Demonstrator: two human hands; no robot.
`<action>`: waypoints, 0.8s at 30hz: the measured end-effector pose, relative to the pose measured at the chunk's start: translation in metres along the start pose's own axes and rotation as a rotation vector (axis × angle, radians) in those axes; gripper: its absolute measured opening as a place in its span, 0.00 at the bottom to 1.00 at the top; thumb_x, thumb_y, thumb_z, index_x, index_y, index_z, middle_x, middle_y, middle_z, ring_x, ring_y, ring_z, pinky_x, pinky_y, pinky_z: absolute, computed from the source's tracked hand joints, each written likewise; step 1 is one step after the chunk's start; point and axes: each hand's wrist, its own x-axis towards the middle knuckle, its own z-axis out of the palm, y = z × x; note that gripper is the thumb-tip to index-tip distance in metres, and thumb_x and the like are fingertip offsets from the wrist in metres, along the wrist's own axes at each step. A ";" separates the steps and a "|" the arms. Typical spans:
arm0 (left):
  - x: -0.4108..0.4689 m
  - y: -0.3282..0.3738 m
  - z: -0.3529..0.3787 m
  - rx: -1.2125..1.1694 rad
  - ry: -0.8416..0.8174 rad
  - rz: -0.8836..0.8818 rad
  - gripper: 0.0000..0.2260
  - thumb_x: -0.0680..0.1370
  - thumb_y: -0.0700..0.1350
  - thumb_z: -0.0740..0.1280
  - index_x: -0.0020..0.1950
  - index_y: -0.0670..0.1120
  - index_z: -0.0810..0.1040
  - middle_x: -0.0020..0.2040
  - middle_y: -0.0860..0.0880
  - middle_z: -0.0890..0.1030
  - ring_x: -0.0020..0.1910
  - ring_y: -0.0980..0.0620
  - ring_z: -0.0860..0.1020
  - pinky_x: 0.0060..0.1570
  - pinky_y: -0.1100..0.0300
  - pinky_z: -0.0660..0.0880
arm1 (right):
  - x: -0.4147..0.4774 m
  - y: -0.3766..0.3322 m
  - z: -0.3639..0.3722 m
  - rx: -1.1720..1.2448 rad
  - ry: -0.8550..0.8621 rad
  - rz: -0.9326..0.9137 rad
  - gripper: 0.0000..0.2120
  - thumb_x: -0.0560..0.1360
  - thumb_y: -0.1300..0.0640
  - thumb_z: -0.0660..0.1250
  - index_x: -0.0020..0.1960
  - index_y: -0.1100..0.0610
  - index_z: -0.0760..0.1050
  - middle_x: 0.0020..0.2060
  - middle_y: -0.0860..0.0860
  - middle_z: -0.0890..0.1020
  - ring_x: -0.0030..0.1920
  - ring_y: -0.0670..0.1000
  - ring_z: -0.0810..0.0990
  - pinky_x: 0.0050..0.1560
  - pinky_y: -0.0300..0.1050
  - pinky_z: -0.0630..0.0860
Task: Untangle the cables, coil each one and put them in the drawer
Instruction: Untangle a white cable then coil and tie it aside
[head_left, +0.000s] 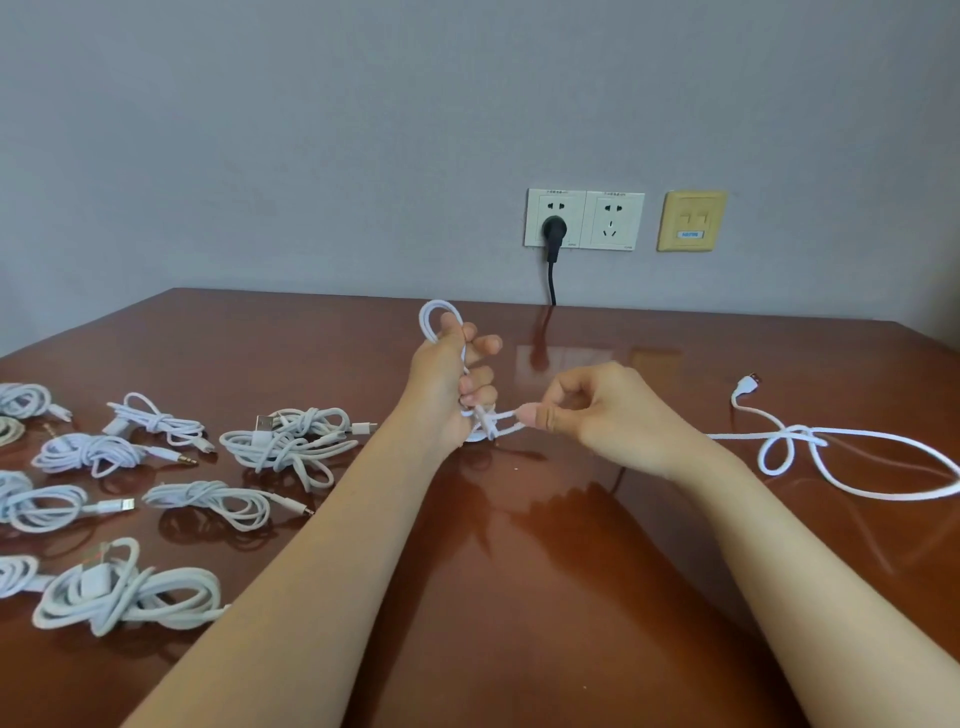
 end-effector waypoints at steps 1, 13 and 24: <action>0.000 0.001 -0.001 0.016 0.004 -0.016 0.13 0.84 0.49 0.51 0.42 0.46 0.65 0.23 0.53 0.75 0.14 0.59 0.56 0.13 0.70 0.53 | -0.001 -0.001 -0.004 0.038 0.018 -0.005 0.13 0.73 0.49 0.68 0.33 0.54 0.76 0.19 0.44 0.70 0.24 0.42 0.66 0.29 0.34 0.61; -0.012 -0.004 0.007 0.326 -0.141 -0.021 0.15 0.83 0.50 0.51 0.60 0.39 0.67 0.35 0.50 0.84 0.28 0.52 0.82 0.27 0.63 0.78 | 0.003 0.002 -0.009 0.141 0.098 -0.090 0.11 0.76 0.57 0.66 0.35 0.50 0.80 0.39 0.54 0.84 0.46 0.52 0.80 0.54 0.47 0.73; -0.017 -0.018 0.012 0.717 -0.297 -0.015 0.26 0.78 0.64 0.45 0.38 0.46 0.71 0.26 0.50 0.70 0.17 0.58 0.59 0.20 0.69 0.56 | 0.002 -0.003 -0.004 0.235 0.150 -0.163 0.06 0.71 0.63 0.71 0.43 0.60 0.73 0.27 0.48 0.77 0.25 0.38 0.75 0.32 0.27 0.66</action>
